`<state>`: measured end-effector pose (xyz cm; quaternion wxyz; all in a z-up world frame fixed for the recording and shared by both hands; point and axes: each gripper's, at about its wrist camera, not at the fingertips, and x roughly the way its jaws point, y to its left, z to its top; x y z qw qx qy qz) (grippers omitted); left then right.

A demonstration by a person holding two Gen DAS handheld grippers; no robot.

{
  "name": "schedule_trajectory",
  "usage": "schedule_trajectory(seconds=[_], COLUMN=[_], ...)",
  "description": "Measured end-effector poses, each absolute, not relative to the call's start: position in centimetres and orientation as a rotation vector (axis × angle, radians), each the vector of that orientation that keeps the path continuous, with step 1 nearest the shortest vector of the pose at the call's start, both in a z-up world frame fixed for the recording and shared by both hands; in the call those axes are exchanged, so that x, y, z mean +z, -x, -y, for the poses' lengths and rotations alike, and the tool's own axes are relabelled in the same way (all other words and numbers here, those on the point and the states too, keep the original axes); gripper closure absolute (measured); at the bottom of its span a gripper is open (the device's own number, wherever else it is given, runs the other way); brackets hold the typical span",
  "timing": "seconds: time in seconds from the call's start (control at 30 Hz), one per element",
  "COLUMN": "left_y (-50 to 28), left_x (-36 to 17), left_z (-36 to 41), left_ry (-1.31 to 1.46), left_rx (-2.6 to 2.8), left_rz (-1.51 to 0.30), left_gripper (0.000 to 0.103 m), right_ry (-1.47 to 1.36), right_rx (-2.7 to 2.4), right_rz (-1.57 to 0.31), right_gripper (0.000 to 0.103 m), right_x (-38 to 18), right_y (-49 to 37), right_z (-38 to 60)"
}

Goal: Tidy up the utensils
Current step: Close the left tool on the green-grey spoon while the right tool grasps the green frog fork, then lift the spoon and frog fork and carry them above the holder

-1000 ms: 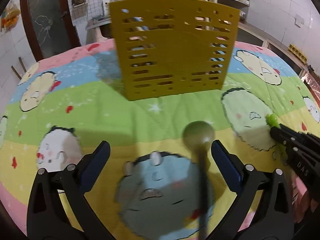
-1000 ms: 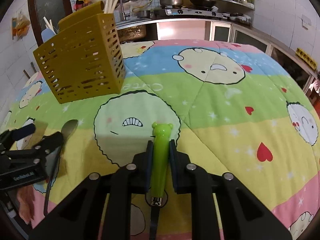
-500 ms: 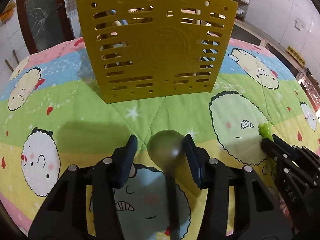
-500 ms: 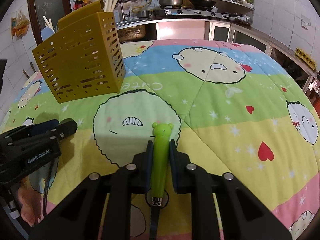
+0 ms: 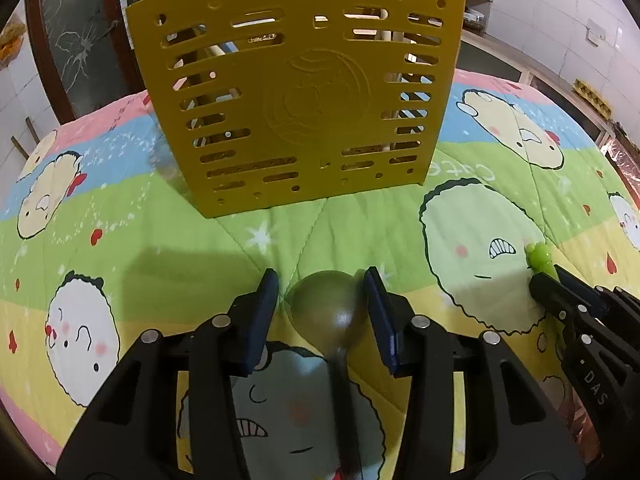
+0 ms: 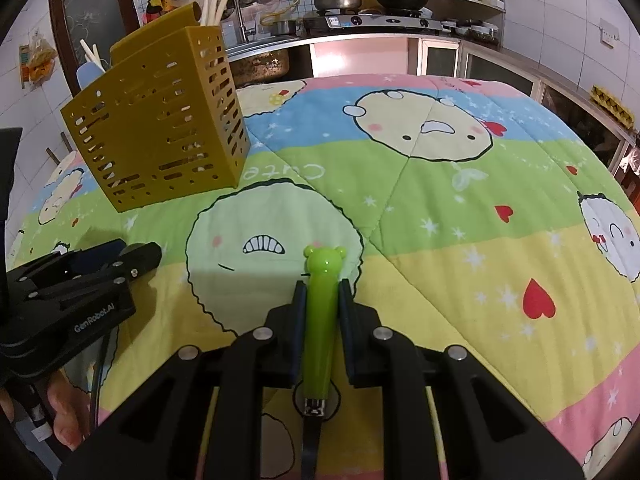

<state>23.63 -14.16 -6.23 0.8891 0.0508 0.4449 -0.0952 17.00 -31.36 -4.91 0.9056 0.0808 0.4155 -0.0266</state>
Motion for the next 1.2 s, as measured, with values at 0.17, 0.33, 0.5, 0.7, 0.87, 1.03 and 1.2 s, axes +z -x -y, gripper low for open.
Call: schedule_trajectory(seconds=[0.17, 0.33, 0.5, 0.7, 0.87, 1.03, 1.2], left_y=[-23.4, -23.3, -22.9, -22.4, -21.9, -21.7, -21.9], left_x=[-6.2, -6.2, -6.2, -5.8, -5.3, -4.8, -4.7], left_z=[14.2, 14.5, 14.2, 13.7, 13.5, 13.1, 12.3], left_ry=[-0.121, -0.133, -0.134, -0.129, -0.143, -0.14, -0.114], left_rx=[-0.209, -0.207, -0.211, -0.209, -0.201, -0.205, -0.205], left_rz=[-0.905, -0.893, -0.884, -0.871, -0.842, -0.822, -0.823], left_gripper=[0.068, 0.068, 0.069, 0.069, 0.069, 0.069, 0.069], right_ry=[-0.168, -0.161, -0.158, -0.164, -0.167, -0.171, -0.184], right_rx=[-0.055, -0.058, -0.059, -0.06, -0.054, -0.056, -0.064], right_rz=[-0.855, -0.854, -0.852, -0.841, -0.831, -0.806, -0.773], right_gripper=[0.087, 0.087, 0.087, 0.087, 0.087, 0.087, 0.087], right_x=[-4.9, -4.9, -4.8, -4.6, -4.3, -3.9, -3.4], right_y=[-16.9, -16.9, -16.9, -16.7, -16.6, -16.3, -16.0], right_z=[31.4, 31.3, 31.3, 31.3, 31.0, 30.9, 31.0])
